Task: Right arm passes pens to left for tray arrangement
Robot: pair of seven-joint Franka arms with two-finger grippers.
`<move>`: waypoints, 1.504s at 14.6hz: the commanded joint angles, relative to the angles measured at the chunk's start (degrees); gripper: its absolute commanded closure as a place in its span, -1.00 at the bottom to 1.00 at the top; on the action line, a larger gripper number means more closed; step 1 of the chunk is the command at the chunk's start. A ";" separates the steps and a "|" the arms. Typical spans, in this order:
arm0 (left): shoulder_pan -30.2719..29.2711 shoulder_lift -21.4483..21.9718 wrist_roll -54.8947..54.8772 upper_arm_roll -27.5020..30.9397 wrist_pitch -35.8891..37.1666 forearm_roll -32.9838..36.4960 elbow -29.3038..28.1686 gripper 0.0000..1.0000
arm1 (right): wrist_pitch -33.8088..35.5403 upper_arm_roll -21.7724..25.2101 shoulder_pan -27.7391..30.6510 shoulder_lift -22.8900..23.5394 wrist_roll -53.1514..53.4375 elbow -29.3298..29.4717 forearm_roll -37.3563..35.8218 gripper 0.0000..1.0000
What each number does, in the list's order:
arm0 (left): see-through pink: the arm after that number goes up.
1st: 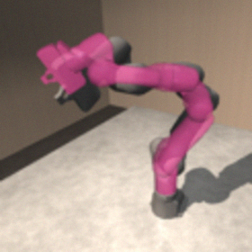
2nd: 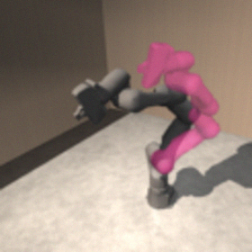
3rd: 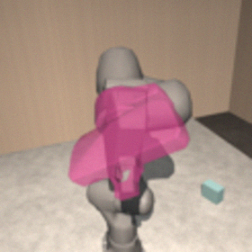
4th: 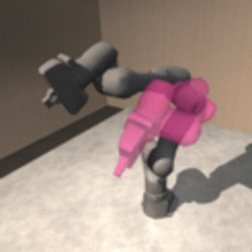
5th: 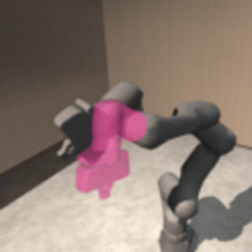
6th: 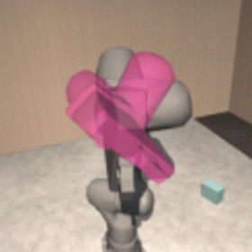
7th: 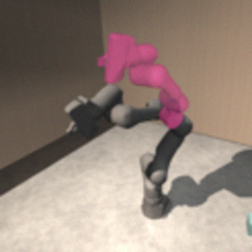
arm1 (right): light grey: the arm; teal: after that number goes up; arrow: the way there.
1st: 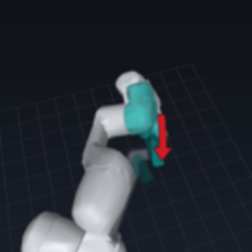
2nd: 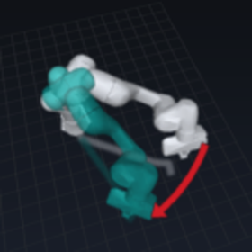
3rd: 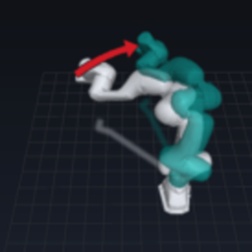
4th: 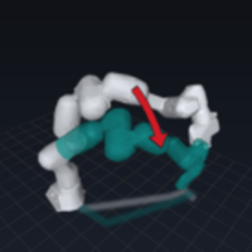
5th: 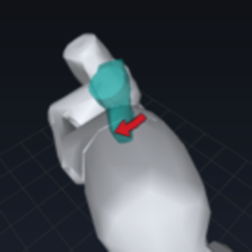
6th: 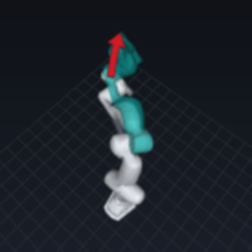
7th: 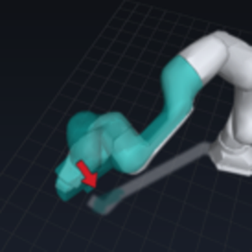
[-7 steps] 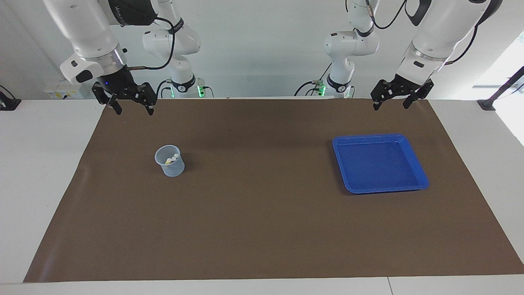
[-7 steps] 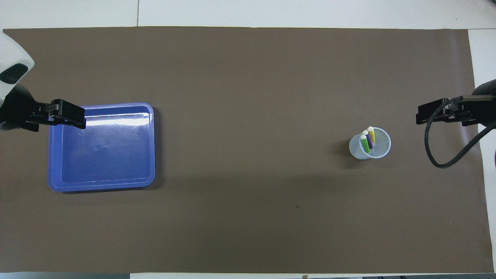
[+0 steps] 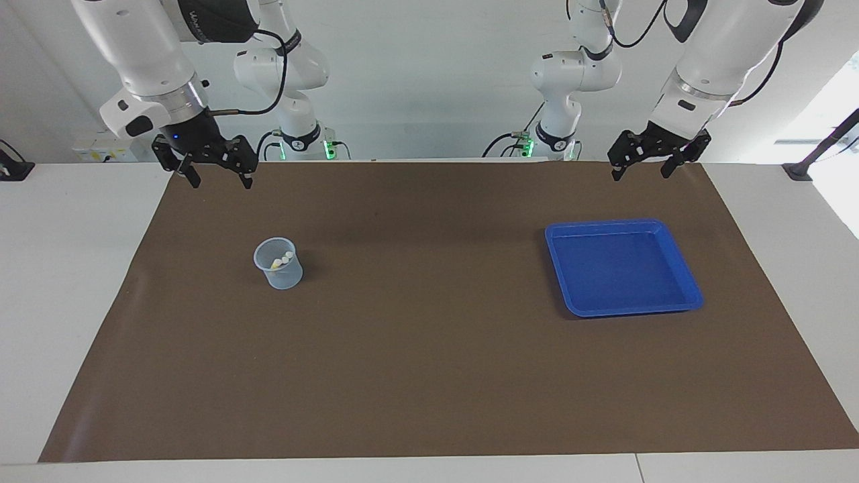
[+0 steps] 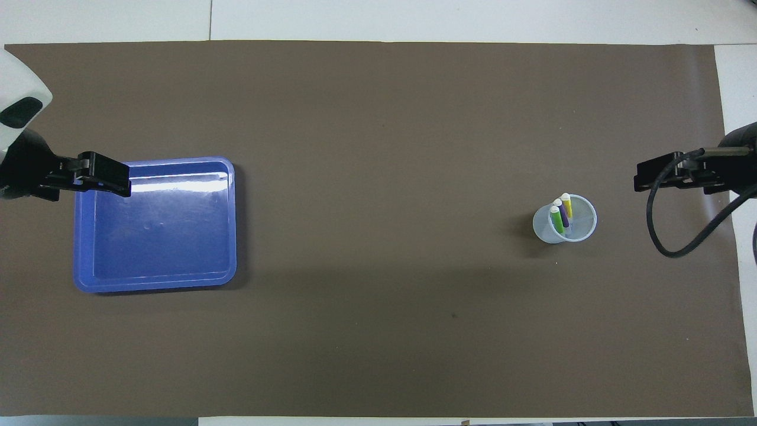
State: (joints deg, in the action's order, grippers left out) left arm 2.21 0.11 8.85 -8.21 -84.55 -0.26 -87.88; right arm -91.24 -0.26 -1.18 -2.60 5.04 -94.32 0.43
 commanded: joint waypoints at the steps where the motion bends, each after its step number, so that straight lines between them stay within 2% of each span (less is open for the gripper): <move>1: 0.17 0.77 -0.42 0.48 0.00 0.44 -0.45 -1.00 | -0.16 -0.09 0.30 -1.35 0.32 -1.57 1.15 -1.00; 8: 0.17 0.77 -0.42 0.48 -0.09 0.44 -0.45 -1.00 | -0.69 -0.18 0.30 -1.35 2.07 -1.83 0.37 -1.00; 12: 0.17 0.77 -0.42 0.48 0.00 0.44 -0.45 -1.00 | -1.48 -1.31 0.13 -0.57 10.22 -1.92 -1.65 -1.00; 19: 0.17 0.77 -0.42 0.48 0.00 0.44 -0.45 -1.00 | -3.59 -9.75 -0.05 7.95 29.74 -0.96 -14.13 -1.00; 22: 0.17 0.77 -0.42 0.48 0.00 0.44 -0.45 -1.00 | -4.47 -10.11 -0.13 10.77 36.76 -0.96 -16.24 -0.97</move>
State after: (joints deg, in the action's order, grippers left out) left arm 2.21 0.11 8.85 -8.21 -84.55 -0.26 -87.88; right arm -95.12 -9.92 -1.94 6.58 37.44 -95.75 -13.80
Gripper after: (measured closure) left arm 0.000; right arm 0.013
